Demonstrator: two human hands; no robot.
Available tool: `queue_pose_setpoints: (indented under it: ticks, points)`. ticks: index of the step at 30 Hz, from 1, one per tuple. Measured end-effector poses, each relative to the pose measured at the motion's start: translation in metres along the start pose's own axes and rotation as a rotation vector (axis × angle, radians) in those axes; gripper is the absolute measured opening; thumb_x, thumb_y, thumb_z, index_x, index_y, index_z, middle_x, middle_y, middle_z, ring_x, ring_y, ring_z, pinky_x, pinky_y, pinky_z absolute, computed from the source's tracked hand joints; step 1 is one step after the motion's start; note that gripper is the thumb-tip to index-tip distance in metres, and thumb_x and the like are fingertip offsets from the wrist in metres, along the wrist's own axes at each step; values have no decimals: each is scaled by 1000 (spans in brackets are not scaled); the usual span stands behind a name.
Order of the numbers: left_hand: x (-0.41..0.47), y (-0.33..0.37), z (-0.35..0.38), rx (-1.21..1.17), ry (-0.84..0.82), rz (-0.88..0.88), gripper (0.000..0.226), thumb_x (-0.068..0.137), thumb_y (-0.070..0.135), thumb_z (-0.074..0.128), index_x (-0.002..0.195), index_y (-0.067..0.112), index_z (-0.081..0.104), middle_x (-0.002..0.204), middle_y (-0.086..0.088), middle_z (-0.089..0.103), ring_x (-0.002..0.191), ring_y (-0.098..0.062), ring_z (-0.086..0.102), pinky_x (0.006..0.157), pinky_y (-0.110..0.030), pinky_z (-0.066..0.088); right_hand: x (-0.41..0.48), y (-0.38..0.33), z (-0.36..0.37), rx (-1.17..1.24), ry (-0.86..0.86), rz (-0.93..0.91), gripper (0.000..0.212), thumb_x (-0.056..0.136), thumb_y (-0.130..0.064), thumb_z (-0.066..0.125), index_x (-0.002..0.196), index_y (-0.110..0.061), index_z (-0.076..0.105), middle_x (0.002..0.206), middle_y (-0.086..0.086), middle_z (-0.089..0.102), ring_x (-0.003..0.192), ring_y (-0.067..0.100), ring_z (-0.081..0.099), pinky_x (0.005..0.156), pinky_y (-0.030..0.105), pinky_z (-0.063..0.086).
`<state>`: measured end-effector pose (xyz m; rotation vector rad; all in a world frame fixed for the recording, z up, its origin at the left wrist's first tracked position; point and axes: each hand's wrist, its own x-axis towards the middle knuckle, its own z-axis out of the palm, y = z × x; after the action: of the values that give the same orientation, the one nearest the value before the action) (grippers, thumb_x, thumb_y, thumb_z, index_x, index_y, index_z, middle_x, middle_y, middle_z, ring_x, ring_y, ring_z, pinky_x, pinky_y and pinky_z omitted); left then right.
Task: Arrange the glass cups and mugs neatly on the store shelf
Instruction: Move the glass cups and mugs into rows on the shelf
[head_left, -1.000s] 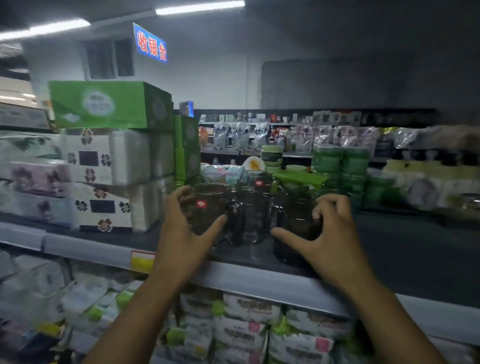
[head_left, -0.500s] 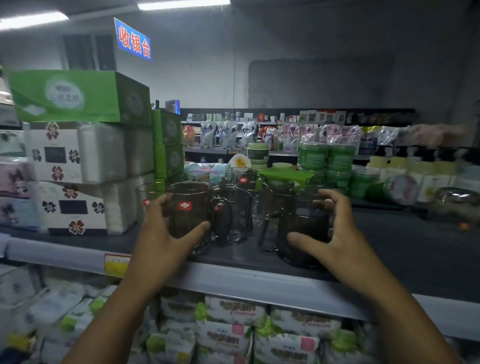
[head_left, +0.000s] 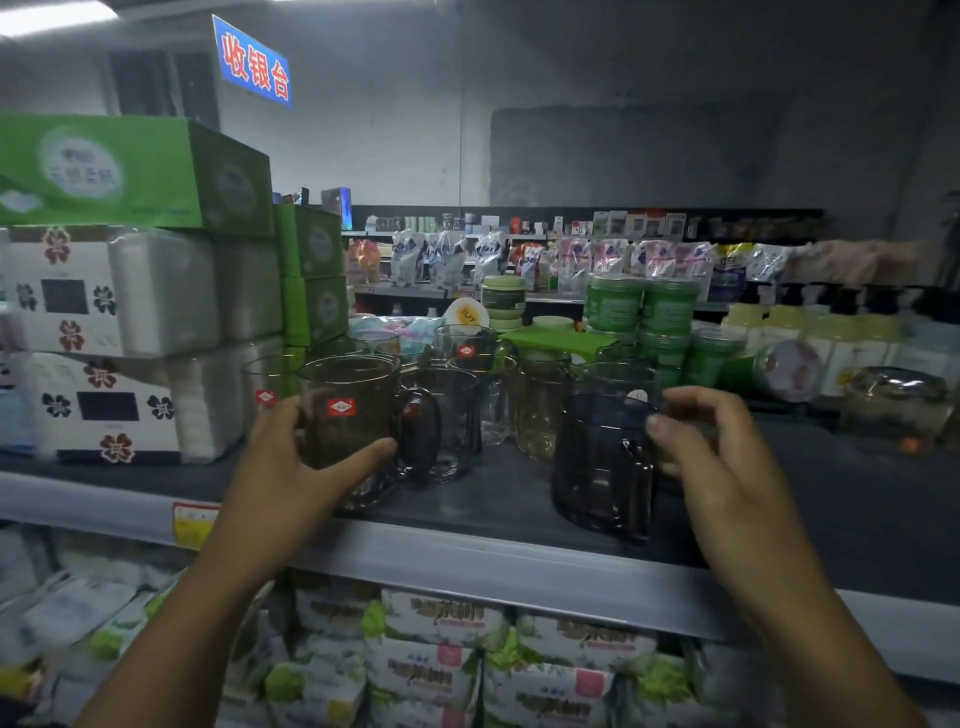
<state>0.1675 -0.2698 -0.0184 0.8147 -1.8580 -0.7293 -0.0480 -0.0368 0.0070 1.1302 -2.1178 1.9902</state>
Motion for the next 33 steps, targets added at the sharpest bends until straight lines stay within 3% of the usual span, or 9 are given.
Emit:
queue_pose_setpoints:
  ticks: [3,7,10,17,20,22,25,30,33]
  points:
    - [3,-1,-2,20,-33,-17,89,46,83,78,118,33,63,118,2,64,101,-12,66,89,-38,58,-12,1,4,-279,26,-6,52,76,-56,76,113,-31,50,104,-11,54,83,0,56,63,16,39]
    - [4,2,-5,2,-101,-47,86,47,77,85,115,30,63,112,0,67,96,-15,68,79,-35,59,-9,5,-4,-242,54,16,26,83,-40,80,83,-19,64,71,-4,63,60,6,56,57,25,42]
    - [4,10,-11,-48,-211,-94,79,54,55,87,122,27,57,109,7,70,96,-11,69,74,-25,52,-5,8,-15,-212,3,-14,28,93,-29,71,69,-14,68,55,-4,64,46,3,50,51,22,38]
    - [1,24,-13,-119,-191,-56,57,59,25,91,106,31,59,82,19,74,71,15,67,56,-4,48,13,14,-22,-81,-190,95,43,100,-35,59,66,-10,54,52,-3,50,42,8,34,56,29,29]
    - [-4,31,-13,-141,-170,-14,59,53,38,89,106,35,63,88,34,72,80,13,68,72,-16,51,16,15,-17,-61,-149,118,43,100,-42,58,69,-13,51,54,-4,49,40,3,35,56,29,29]
    - [-7,34,-14,-180,-141,15,62,52,44,87,110,35,65,95,30,74,86,9,70,78,-20,51,16,15,-14,-55,-116,138,44,100,-43,57,68,-14,51,53,-7,49,38,1,36,56,29,29]
    - [-14,46,-12,-240,-121,61,59,54,43,84,110,33,66,91,28,75,82,9,71,70,-10,52,18,14,-13,-32,-111,157,44,100,-42,57,64,-18,51,53,-8,48,40,1,37,56,29,29]
    - [-22,56,1,-278,-161,103,71,49,58,93,111,33,69,97,20,77,88,2,73,79,-21,53,18,8,-14,6,-166,229,50,99,-44,59,53,-24,55,58,-3,49,57,15,41,60,30,30]
    - [-28,60,16,-278,-201,95,61,54,52,90,109,32,70,94,22,76,86,2,73,78,-24,54,12,0,-22,101,-159,256,46,101,-41,57,60,-23,50,59,-2,43,55,13,34,53,29,25]
